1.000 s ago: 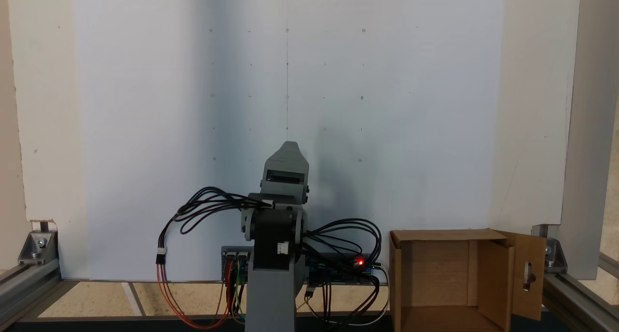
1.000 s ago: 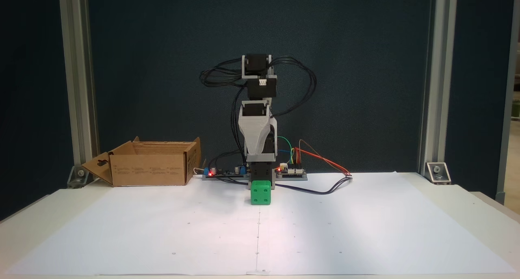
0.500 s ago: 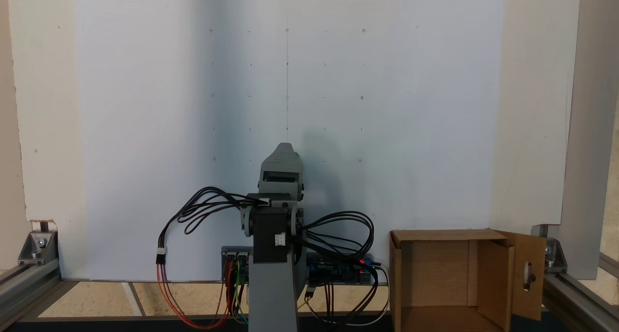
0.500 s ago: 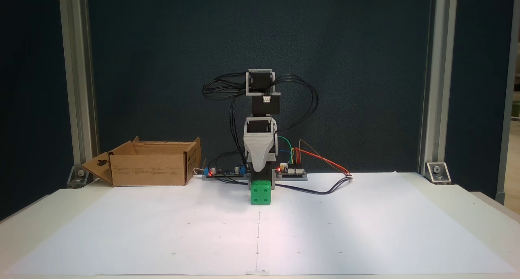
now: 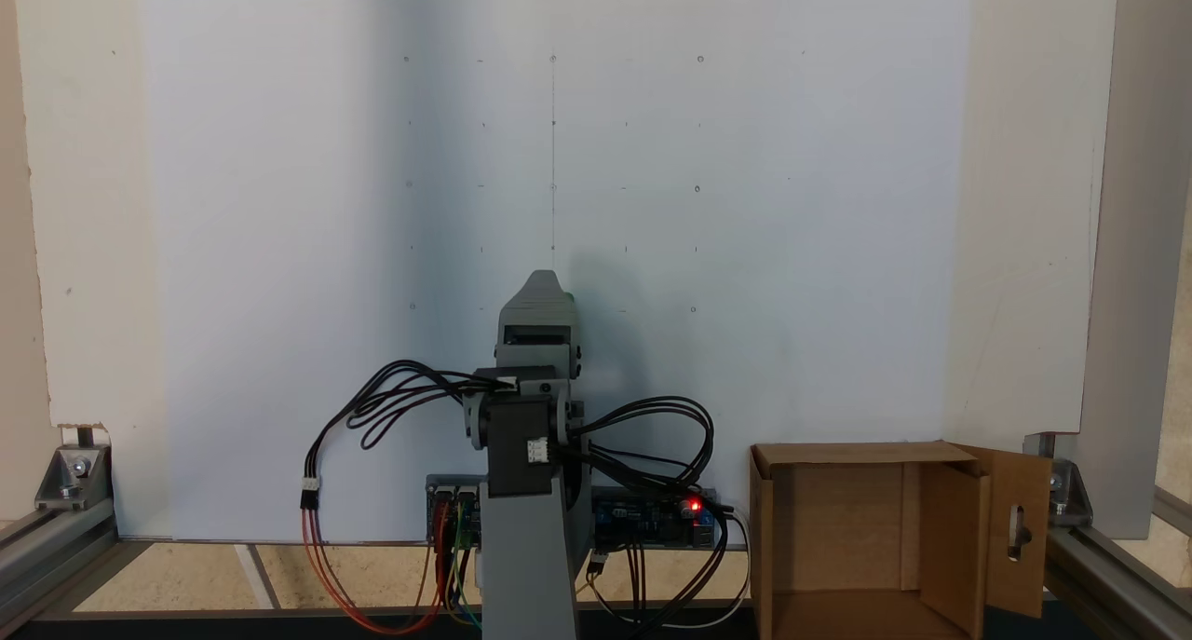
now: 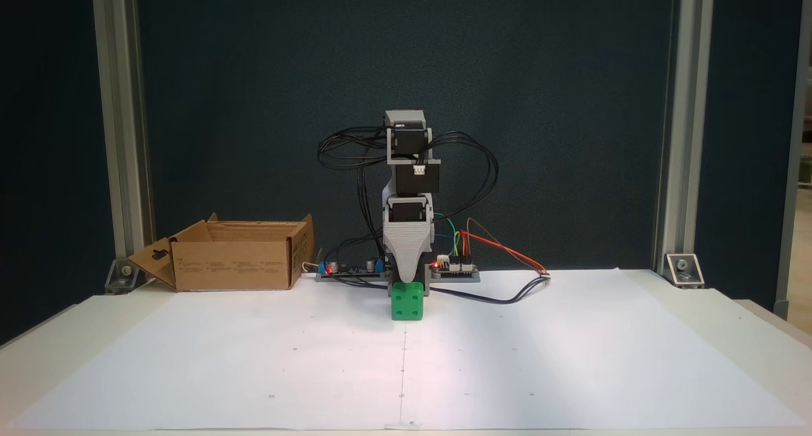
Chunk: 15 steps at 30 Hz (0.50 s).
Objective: Grasp a green dice and put it in the bin.
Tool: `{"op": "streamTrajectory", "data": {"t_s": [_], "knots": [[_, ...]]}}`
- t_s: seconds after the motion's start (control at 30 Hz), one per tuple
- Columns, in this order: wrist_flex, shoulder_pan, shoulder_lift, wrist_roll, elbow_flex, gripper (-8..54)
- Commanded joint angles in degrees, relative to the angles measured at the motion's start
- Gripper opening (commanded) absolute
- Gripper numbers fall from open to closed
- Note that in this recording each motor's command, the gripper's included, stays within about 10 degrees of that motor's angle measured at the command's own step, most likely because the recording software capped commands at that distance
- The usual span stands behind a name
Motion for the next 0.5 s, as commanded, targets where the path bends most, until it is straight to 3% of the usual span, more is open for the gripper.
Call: {"op": "streamTrajectory", "data": {"t_s": [0.0, 0.47], "knots": [[-1.23, 0.00, 0.88, 2.46, -0.44, 46.1], [-6.15, 0.09, -0.09, 2.46, 4.31, 45.0]]}}
